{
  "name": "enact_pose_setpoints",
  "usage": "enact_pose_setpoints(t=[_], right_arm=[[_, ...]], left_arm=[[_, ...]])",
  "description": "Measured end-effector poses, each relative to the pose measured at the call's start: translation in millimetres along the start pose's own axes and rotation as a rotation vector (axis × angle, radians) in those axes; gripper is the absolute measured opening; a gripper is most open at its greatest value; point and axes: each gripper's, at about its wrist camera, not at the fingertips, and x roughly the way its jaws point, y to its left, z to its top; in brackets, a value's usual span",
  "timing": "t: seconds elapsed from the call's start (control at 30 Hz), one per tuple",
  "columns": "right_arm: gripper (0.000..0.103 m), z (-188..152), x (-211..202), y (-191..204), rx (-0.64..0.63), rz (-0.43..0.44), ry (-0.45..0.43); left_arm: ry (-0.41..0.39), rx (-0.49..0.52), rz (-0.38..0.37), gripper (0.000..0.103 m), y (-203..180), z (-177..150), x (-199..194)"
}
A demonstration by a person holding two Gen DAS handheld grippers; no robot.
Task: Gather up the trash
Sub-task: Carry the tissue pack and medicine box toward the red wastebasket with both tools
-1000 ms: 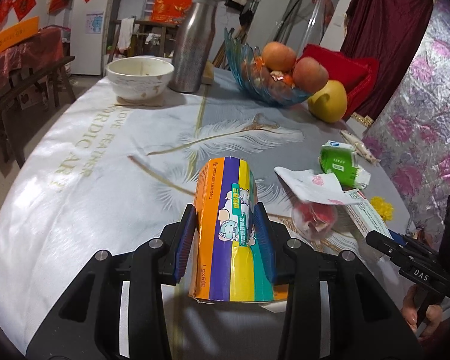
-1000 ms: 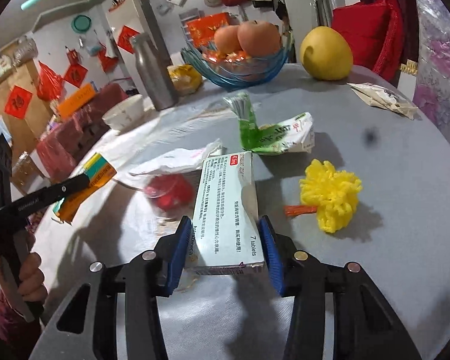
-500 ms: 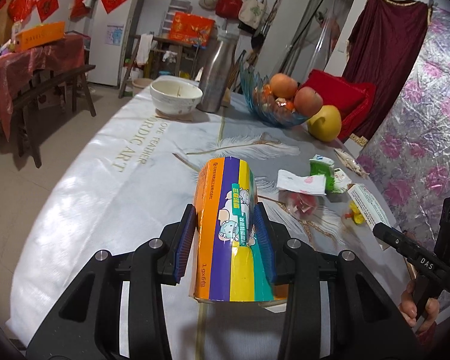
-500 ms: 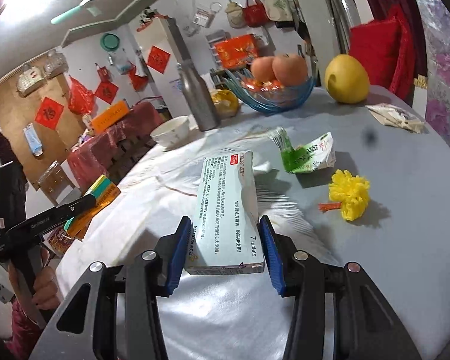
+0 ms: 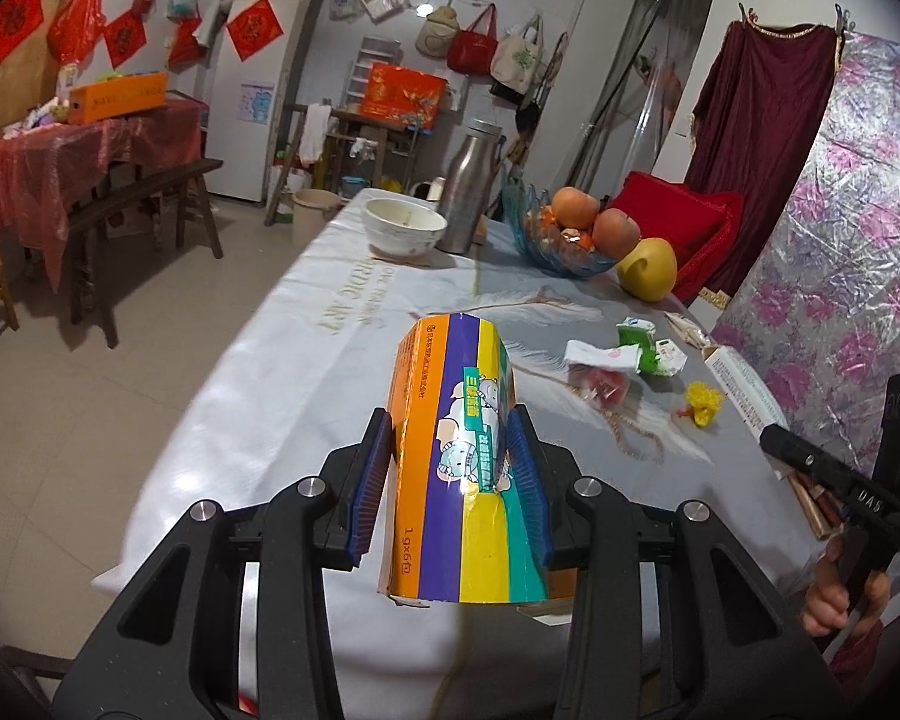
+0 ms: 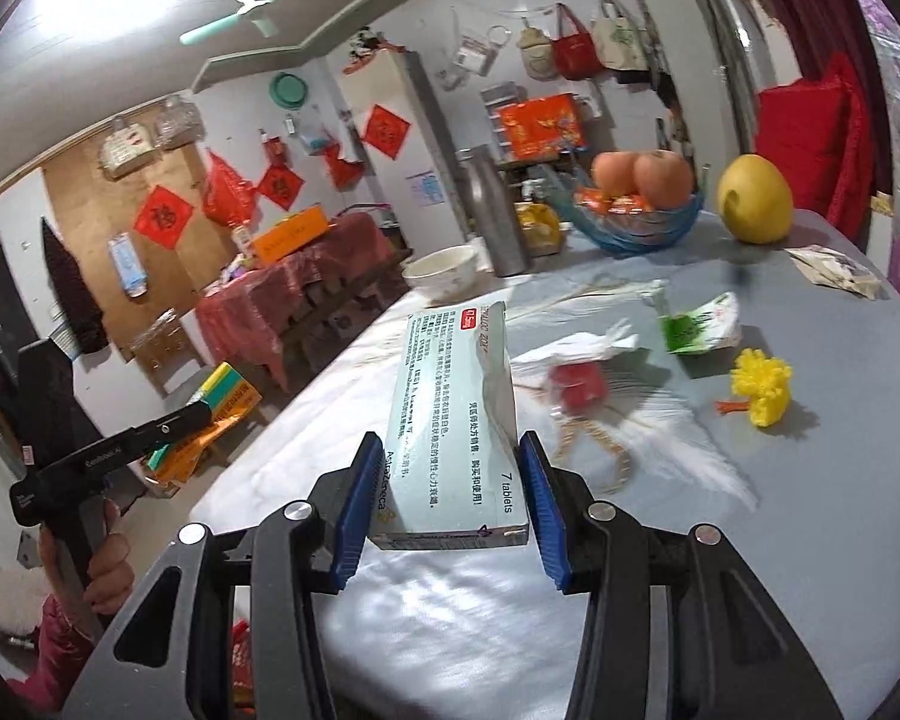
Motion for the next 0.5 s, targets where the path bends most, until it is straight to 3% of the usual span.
enact_pose_setpoints(t=[0.17, 0.33, 0.5], right_arm=[[0.046, -7, -4, 31, -0.035, 0.059, 0.019], [0.046, -15, -1, 65, -0.057, 0.135, 0.063], [0.046, -24, 7, 106, -0.108, 0.183, 0.111]], left_arm=[[-0.008, 0.001, 0.042, 0.04, 23, -18, -38], [0.035, -0.041, 0.063, 0.04, 61, -44, -70], [0.118, -0.057, 0.18, 0.04, 106, -84, -93]])
